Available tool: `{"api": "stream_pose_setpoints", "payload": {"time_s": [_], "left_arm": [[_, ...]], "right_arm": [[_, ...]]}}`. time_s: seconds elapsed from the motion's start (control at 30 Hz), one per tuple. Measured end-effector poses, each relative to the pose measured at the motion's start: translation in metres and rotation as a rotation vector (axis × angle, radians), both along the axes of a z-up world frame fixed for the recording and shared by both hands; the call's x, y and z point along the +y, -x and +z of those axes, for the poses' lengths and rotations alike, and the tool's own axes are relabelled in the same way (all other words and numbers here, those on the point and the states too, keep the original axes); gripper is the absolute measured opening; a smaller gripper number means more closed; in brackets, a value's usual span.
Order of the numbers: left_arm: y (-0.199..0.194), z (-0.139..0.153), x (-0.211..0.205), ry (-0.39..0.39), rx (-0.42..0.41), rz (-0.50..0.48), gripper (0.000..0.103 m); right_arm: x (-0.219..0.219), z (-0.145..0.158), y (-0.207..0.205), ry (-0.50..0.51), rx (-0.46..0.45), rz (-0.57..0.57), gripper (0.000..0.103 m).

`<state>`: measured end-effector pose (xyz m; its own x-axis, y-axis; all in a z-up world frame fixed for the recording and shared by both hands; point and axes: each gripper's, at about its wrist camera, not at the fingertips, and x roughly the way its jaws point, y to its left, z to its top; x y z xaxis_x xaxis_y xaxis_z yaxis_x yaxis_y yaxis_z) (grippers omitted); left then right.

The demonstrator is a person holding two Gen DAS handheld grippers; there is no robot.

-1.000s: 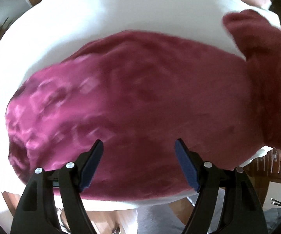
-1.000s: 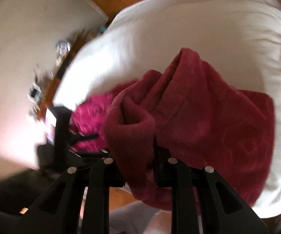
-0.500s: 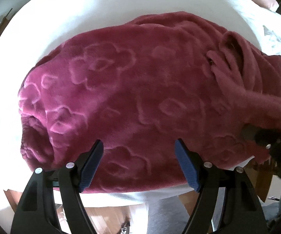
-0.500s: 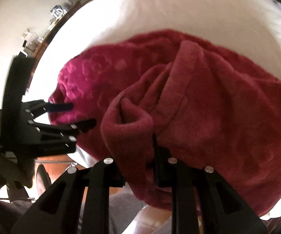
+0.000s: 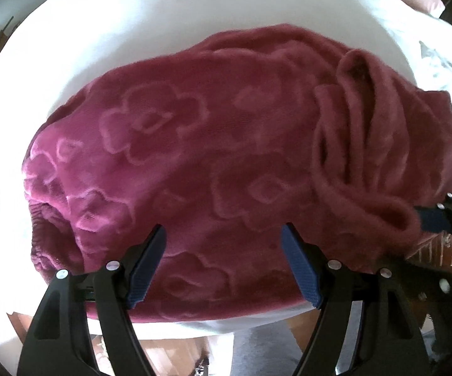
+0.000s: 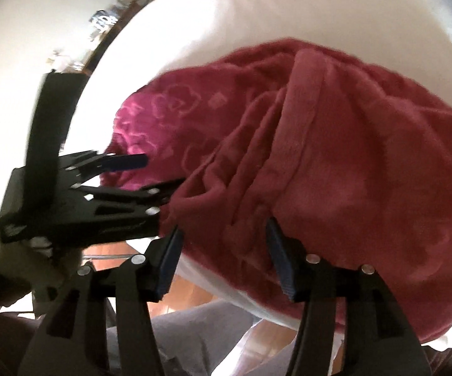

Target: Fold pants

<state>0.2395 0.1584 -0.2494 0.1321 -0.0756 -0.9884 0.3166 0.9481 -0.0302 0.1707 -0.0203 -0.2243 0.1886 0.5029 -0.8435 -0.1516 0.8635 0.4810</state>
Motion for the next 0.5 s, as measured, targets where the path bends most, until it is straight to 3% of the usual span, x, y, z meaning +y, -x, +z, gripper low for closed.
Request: {"api": "stream_pose_setpoints", "payload": {"time_s": [0.27, 0.5], "left_arm": [[-0.019, 0.020, -0.036, 0.073, -0.009, 0.087, 0.076], [-0.028, 0.042, -0.053, 0.081, -0.062, 0.193, 0.076]], "right_arm": [[-0.078, 0.031, 0.022, -0.024, -0.010, -0.056, 0.055], [-0.156, 0.036, 0.043, 0.005, 0.025, -0.121, 0.055]]}}
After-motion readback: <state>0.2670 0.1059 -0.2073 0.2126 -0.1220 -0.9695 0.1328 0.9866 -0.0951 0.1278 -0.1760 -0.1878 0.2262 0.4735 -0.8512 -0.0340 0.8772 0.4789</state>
